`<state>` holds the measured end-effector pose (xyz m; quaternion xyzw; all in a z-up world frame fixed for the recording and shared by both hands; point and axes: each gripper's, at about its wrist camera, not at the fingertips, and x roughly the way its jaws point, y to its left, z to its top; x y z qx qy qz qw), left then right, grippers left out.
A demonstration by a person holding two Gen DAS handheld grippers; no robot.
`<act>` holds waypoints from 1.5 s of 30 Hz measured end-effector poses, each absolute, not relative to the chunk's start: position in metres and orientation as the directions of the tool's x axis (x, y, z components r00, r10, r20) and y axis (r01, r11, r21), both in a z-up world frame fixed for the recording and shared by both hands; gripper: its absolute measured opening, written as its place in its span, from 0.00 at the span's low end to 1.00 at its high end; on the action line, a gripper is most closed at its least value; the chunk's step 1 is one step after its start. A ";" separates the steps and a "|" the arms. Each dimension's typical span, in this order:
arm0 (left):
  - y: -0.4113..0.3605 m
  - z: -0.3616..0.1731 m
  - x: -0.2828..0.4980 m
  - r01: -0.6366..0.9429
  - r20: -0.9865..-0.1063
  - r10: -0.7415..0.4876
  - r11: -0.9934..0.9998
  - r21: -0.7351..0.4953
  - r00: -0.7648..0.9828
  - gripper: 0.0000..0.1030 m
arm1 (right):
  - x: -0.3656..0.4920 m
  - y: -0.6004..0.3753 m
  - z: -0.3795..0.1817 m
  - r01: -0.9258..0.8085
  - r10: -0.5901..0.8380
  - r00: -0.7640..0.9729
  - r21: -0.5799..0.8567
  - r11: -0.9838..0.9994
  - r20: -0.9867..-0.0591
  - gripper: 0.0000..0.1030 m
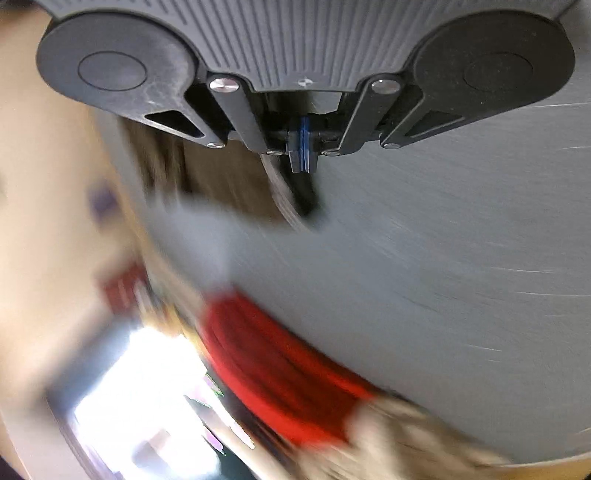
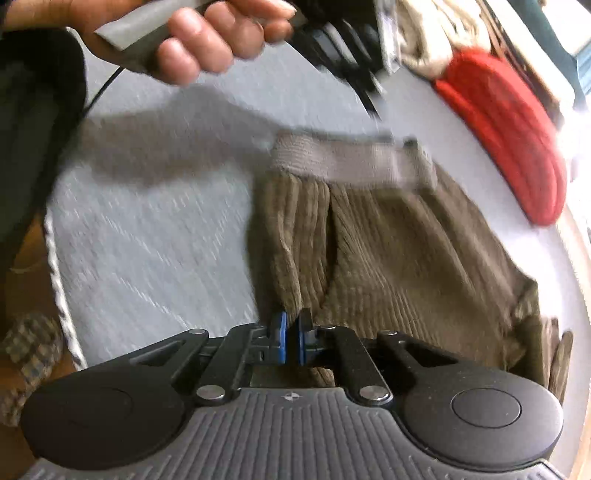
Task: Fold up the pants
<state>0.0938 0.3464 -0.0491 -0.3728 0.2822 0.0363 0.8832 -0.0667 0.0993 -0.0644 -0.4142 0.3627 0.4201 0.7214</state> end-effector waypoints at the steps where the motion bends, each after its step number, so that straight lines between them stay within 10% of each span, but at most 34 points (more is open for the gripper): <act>1: 0.367 -0.051 0.074 -0.315 -0.498 -0.131 0.631 -0.709 0.857 0.00 | -0.070 0.103 -0.060 -0.915 0.337 0.362 -0.262 0.307 -0.869 0.00; 4: 0.376 -0.060 0.047 -0.310 -0.473 -0.170 0.560 -0.768 0.865 0.00 | -0.095 0.126 -0.039 -0.964 0.490 0.241 -0.147 0.223 -0.838 0.00; 7: 0.361 -0.070 0.048 -0.275 -0.490 -0.280 0.559 -0.783 0.826 0.05 | -0.131 0.161 -0.038 -0.941 0.490 0.331 -0.321 0.108 -0.806 0.00; 9: 0.352 -0.069 0.054 -0.232 -0.478 -0.325 0.574 -0.785 0.816 0.29 | -0.131 0.166 -0.037 -0.929 0.464 0.366 -0.345 0.132 -0.807 0.02; 14: 0.325 -0.082 0.087 -0.189 -0.540 -0.410 0.641 -0.744 0.735 0.53 | -0.096 0.128 -0.060 -0.862 0.317 0.502 -0.435 0.260 -0.805 0.44; 23: 0.276 -0.132 0.160 -0.088 -0.640 -0.474 0.759 -0.645 0.605 0.79 | -0.056 0.054 -0.109 -0.804 0.150 0.521 -0.424 0.417 -0.840 0.57; 30: 0.257 -0.142 0.181 -0.021 -0.588 -0.539 0.726 -0.687 0.603 0.66 | -0.038 0.054 -0.114 -0.790 0.176 0.545 -0.431 0.437 -0.820 0.60; 35: 0.237 -0.138 0.185 0.021 -0.647 -0.463 0.822 -0.569 0.605 0.20 | -0.052 0.054 -0.106 -0.836 0.211 0.489 -0.386 0.390 -0.846 0.16; 45: 0.313 -0.081 0.110 -0.224 -0.697 -0.224 0.843 -0.489 0.681 0.16 | -0.097 0.099 -0.066 -0.897 0.386 0.433 -0.346 0.277 -0.815 0.09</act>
